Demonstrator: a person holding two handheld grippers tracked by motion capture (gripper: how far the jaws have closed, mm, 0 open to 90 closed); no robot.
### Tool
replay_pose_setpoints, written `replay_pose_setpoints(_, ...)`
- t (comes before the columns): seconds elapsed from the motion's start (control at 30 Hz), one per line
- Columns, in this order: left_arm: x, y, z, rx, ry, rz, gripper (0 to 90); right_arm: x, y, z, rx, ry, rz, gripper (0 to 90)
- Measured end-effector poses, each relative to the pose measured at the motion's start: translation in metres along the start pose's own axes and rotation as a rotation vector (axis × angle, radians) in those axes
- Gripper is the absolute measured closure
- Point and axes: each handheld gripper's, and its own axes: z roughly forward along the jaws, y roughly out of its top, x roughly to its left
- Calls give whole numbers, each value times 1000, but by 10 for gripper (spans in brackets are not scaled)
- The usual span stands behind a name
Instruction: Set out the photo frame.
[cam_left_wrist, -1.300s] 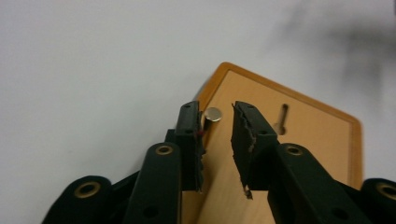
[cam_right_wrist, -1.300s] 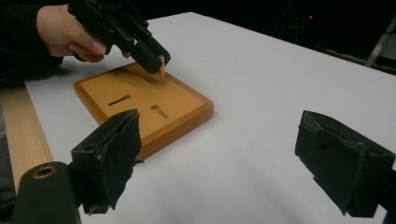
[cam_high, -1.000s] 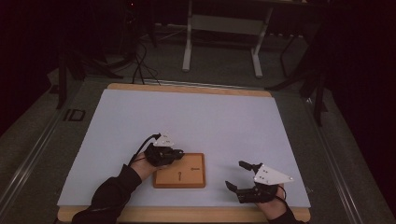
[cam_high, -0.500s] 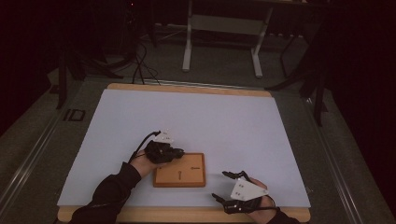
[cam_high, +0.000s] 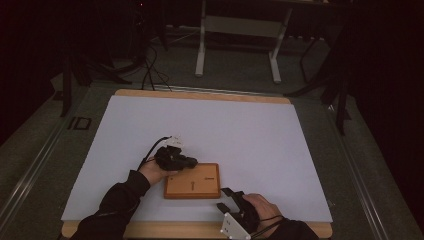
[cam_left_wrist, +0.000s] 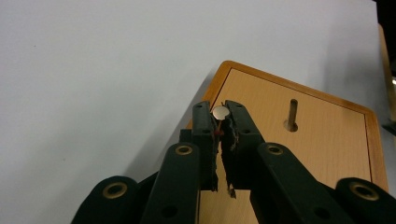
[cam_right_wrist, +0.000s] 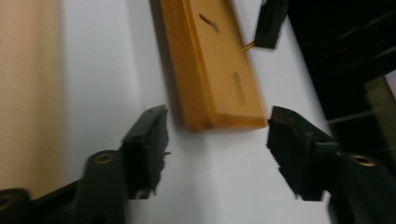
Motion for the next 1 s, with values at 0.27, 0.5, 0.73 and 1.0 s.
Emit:
replay_pose_setpoints(0.27, 3, 1, 0, 7, -16, -7, 842, 12, 2, 18, 23, -52, -188, 530)
replay_pose_setpoints(0.5, 3, 3, 0, 16, -20, -2, 842, 19, 1, 27, 29, -99, -283, 566)
replay_pose_setpoints(0.73, 2, 4, 0, 27, -19, 17, 842, 25, 1, 32, 50, -129, -362, 633)
replay_pose_setpoints(1.0, 2, 5, 1, 43, -18, 31, 839, 28, 1, 34, 52, -135, -395, 658)
